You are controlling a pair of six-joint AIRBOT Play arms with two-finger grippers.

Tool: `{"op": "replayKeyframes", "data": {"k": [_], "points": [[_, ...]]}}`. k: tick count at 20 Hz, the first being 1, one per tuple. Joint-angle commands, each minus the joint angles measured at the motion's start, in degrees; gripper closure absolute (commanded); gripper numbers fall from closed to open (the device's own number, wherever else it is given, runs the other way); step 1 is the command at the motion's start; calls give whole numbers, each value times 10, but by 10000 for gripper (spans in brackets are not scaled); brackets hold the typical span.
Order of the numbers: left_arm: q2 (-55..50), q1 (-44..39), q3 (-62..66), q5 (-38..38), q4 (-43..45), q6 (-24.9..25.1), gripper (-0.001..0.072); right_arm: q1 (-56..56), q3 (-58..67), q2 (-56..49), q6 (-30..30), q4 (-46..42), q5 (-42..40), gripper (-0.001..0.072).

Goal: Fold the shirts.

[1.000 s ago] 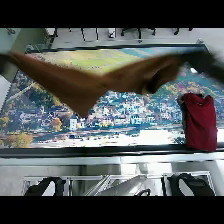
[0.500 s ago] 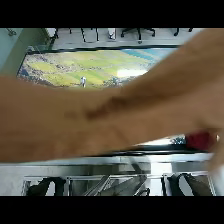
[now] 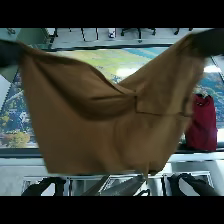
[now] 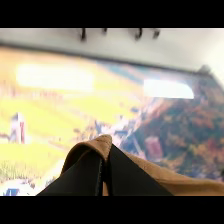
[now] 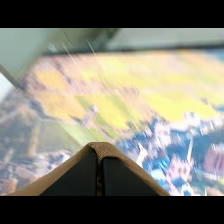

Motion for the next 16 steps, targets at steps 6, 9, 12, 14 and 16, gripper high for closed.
{"op": "replayKeyframes", "data": {"k": [6,9,12,14,16], "points": [[-463,7,83,-41,25,3,693,-18,23,-412,-32,79,134,694],[-553,7,207,-26,25,-26,693,-26,173,-532,14,77,117,694],[-585,0,294,-8,29,-42,693,-32,313,-605,63,42,78,694],[-586,1,330,30,71,-63,693,-42,345,-607,75,9,50,694],[-567,0,328,62,102,-75,693,-56,344,-587,74,-20,7,694]]}}
